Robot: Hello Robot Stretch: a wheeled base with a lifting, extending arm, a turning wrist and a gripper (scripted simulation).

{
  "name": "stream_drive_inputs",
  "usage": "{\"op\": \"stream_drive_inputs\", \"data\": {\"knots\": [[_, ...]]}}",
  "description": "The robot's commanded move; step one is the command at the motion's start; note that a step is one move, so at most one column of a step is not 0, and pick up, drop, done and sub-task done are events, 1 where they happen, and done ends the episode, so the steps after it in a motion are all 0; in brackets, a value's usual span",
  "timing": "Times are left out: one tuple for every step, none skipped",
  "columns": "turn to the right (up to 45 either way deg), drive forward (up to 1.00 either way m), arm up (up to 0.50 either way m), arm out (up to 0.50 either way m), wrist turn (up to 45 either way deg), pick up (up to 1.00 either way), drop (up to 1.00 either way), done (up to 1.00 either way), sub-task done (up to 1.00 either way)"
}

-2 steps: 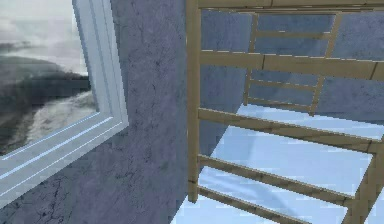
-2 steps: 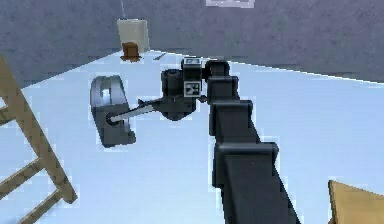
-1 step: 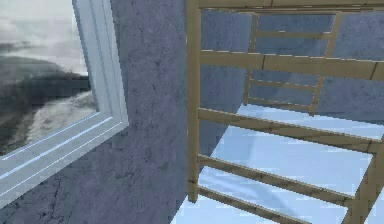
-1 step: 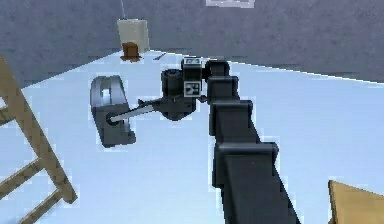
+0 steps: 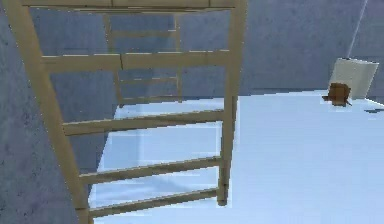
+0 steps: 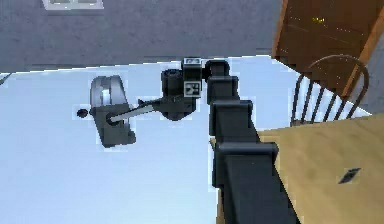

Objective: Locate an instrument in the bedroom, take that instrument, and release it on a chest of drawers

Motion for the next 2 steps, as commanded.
{"op": "stream_drive_inputs", "data": {"knots": [[0.0,0.20,0.00,0.00,0.0,0.00,0.00,0.00,0.00],[45.0,0.00,0.00,0.00,0.0,0.00,0.00,0.00,0.00]]}}
